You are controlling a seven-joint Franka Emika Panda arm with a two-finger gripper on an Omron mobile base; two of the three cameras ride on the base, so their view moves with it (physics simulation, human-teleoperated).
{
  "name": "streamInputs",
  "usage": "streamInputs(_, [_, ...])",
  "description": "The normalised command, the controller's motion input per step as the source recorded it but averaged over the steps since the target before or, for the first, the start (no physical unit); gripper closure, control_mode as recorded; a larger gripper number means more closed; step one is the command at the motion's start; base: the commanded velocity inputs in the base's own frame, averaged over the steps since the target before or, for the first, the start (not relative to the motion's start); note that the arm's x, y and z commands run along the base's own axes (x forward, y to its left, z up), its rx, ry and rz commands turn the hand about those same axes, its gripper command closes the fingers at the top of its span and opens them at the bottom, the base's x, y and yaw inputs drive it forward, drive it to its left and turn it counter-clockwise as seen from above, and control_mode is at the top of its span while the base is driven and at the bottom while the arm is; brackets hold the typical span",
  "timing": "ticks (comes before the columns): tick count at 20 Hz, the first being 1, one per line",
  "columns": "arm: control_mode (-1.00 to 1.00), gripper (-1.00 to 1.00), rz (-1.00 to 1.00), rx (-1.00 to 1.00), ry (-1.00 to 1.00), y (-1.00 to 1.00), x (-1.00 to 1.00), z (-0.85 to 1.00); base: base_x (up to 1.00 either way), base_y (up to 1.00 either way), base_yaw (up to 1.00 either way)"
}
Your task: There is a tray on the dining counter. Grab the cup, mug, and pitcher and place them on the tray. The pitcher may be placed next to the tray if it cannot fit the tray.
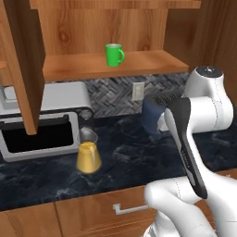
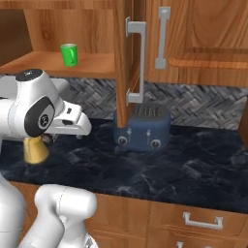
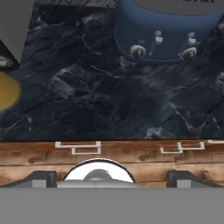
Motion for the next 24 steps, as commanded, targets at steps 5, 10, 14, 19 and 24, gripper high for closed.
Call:
streamInputs(5, [1.00,-1.00,0.00,0.00,0.00,0.00,0.00,0.00,0.44,-0.09,0.00])
streamInputs(10, [-1.00,-1.00,0.02,0.00,0.00,0.00,0.00,0.00,0.08,-0.03,0.00])
streamInputs(14, [-1.00,-1.00,0.15,0.00,-0.07,0.00,0.04,0.09,0.00,0.00,0.00])
streamInputs(19, [-1.00,-1.00,0.11,0.01,-0.18,0.00,0.00,0.50,0.00,0.00,0.00])
streamInputs(24, [-1.00,-1.00,0.01,0.01,-0.24,0.03,0.00,0.56,0.00,0.00,0.00])
